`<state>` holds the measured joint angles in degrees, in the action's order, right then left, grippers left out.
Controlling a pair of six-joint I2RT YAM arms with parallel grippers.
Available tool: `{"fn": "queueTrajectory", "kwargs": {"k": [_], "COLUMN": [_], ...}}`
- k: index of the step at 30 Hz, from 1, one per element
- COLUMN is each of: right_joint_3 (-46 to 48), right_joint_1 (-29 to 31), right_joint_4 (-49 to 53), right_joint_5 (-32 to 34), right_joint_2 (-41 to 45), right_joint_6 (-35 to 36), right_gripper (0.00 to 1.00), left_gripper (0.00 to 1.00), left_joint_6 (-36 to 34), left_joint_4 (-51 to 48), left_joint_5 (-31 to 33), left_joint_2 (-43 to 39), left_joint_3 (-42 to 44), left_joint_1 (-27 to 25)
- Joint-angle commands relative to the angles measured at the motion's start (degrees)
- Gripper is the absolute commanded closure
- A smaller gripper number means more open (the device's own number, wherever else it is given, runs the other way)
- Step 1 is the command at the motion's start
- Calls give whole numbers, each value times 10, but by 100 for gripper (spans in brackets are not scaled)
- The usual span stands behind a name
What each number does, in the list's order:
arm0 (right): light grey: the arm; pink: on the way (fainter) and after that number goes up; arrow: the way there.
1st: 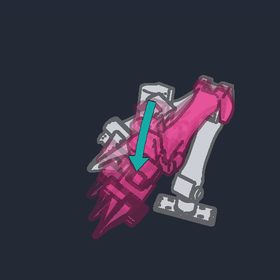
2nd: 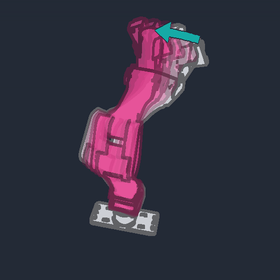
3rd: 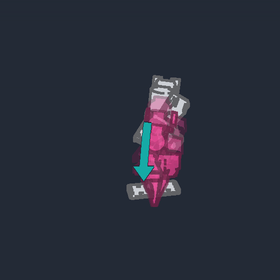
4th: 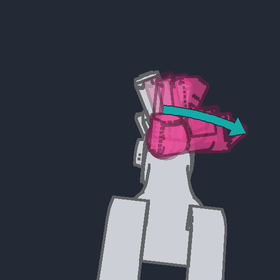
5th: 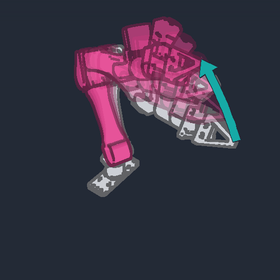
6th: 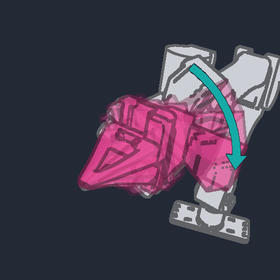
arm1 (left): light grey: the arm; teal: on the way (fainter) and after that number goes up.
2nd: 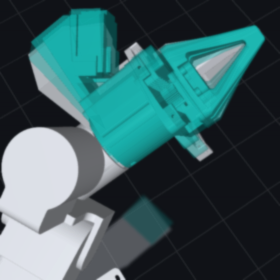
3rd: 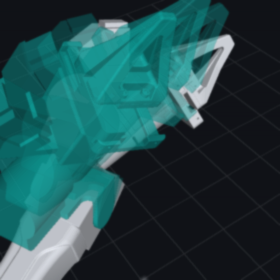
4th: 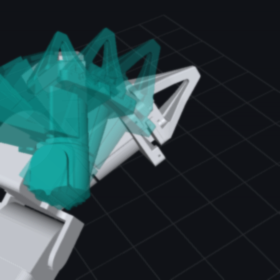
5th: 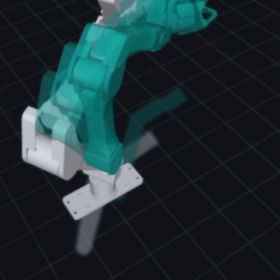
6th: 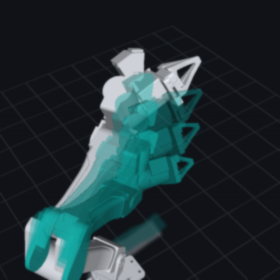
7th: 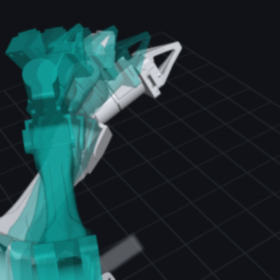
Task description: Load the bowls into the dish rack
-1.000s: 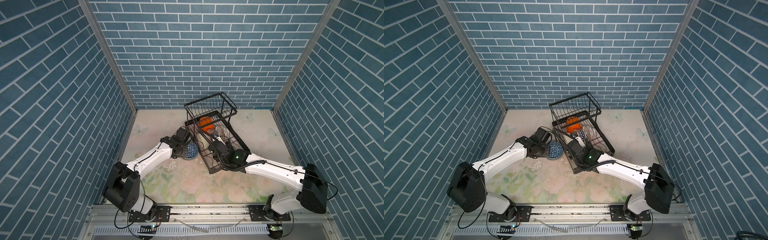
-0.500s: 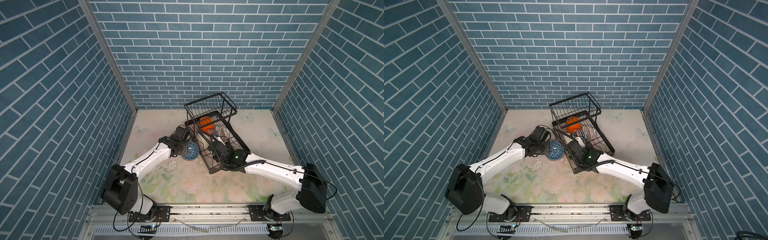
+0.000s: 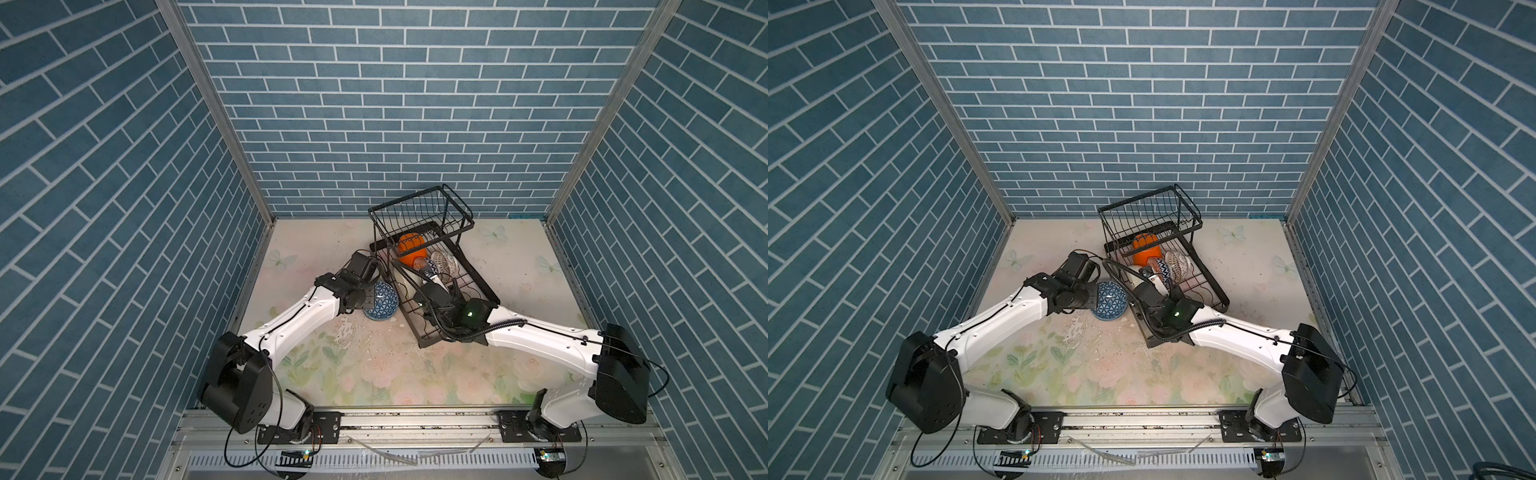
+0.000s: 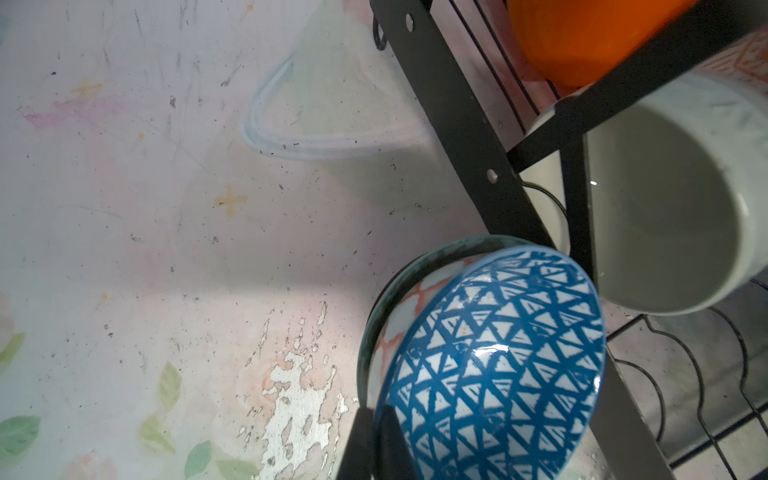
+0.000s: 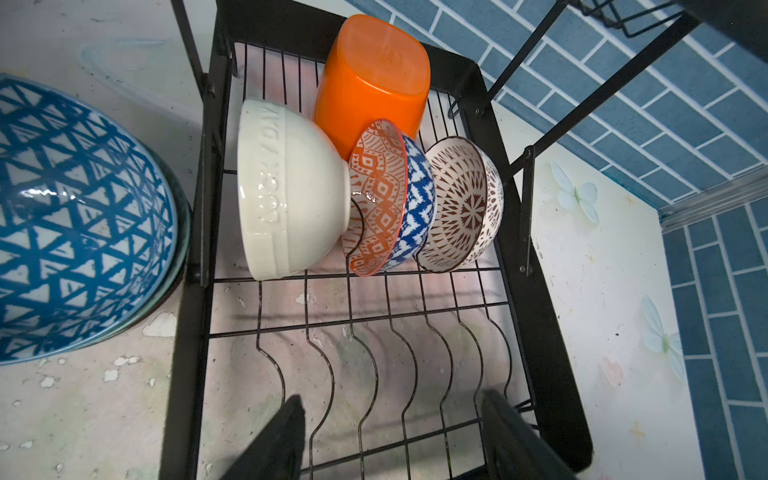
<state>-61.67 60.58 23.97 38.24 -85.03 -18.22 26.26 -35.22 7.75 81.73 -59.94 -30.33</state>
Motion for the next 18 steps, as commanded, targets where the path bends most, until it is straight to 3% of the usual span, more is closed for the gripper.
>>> {"fn": "queueTrajectory", "kwargs": {"k": [1, 18], "right_joint_3": [-11, -50], "right_joint_1": [-2, -21], "right_joint_4": [-7, -77], "right_joint_5": [-17, -192], "right_joint_2": [0, -24], "right_joint_6": [-23, -31], "right_gripper": [32, 36], "left_gripper": [100, 100], "left_joint_6": [-7, -12], "left_joint_4": [-7, 24], "left_joint_5": [-8, -49], "left_joint_2": [-28, -88], "left_joint_3": [1, 30], "left_joint_1": [6, 10]}}
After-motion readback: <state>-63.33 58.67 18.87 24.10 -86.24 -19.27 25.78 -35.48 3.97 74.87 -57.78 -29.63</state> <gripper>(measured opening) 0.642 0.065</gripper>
